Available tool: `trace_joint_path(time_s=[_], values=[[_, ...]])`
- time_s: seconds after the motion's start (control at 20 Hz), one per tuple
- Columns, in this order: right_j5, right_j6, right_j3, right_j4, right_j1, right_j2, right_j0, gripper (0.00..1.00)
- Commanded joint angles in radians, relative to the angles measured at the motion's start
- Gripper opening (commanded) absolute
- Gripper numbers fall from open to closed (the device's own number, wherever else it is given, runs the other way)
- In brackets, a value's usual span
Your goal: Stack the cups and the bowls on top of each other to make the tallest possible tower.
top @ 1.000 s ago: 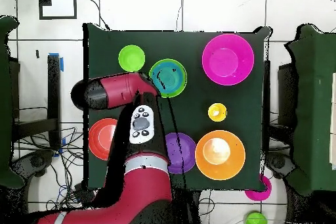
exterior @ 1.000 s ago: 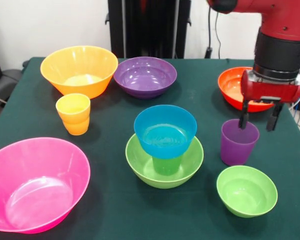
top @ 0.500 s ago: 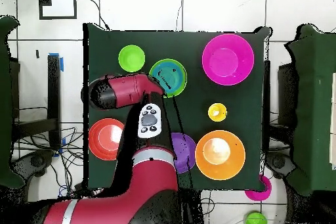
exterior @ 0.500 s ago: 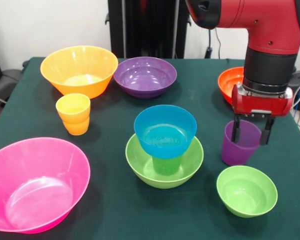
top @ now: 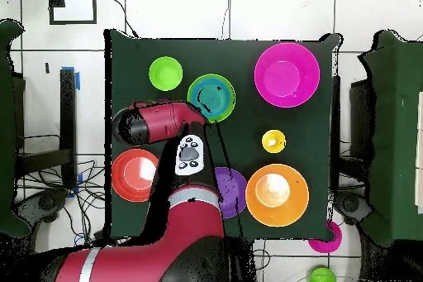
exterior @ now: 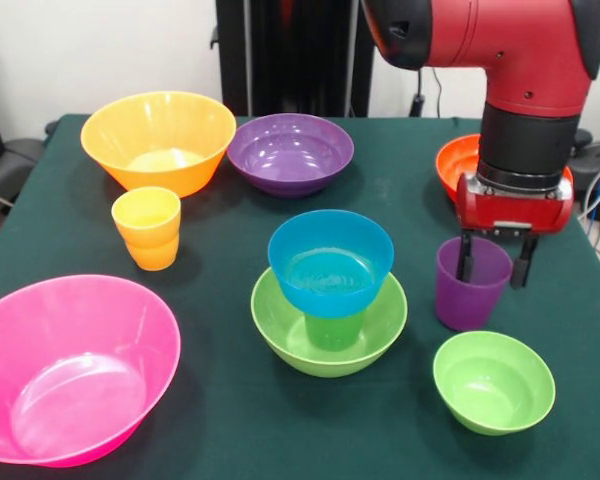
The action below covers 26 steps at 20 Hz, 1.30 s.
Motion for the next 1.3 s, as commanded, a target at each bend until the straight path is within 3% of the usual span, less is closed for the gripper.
trace_joint_path(time_s=[0.05,0.45,0.5,0.85,1.0,1.3], values=[[0.086,0.038,0.108,0.006,-0.032,0.088,-0.032,1.0],[-0.025,0.051,0.086,-0.03,0.042,0.061,-0.027,1.0],[-0.027,0.05,0.085,-0.033,0.043,0.059,-0.026,0.0],[-0.007,0.037,0.076,-0.028,0.035,0.07,-0.031,0.0],[0.009,0.033,0.096,-0.034,-0.01,0.061,-0.019,0.0],[0.177,0.06,0.176,0.029,-0.185,0.053,0.017,0.0]])
